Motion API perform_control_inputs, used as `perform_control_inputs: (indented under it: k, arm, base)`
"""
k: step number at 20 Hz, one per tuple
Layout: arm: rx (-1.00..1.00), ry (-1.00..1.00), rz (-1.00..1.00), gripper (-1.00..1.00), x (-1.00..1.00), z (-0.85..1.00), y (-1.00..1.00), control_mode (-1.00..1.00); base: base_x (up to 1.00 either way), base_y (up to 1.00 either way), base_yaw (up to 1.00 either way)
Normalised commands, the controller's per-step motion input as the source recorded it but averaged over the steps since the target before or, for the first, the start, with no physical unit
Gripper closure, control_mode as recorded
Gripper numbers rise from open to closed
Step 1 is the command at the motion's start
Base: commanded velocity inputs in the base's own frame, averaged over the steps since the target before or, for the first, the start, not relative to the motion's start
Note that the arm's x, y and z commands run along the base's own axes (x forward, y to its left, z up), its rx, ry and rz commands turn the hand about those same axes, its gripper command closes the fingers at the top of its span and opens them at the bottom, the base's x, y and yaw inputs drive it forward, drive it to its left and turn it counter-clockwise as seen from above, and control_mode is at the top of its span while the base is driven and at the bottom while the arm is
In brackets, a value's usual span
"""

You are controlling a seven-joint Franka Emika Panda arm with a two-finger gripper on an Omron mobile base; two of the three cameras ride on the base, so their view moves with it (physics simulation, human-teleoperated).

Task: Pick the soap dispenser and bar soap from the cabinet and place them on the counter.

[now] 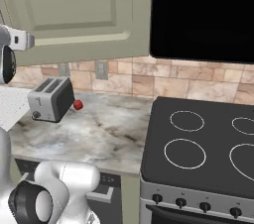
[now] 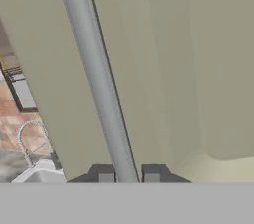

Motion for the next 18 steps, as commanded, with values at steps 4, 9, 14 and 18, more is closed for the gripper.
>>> perform_control_inputs:
  k: [4, 9, 14, 18]
  arm:
    - [0.08, 0.0, 0.09, 1.0, -0.48, 0.2, -0.04, -1.0]
    - [0.08, 0.01, 0.09, 1.0, -0.46, 0.25, -0.07, -1.0]
    - [0.05, 0.03, 0.08, 1.0, -0.47, 0.25, -0.05, -1.0]
    - [0.04, 0.03, 0.1, 1.0, -0.44, 0.15, -0.09, -1.0]
  base:
    - [0.0, 0.0, 0.0]
    - [0.0, 0.0, 0.0]
    - [0.0, 0.0, 0.0]
    - [0.0, 0.0, 0.0]
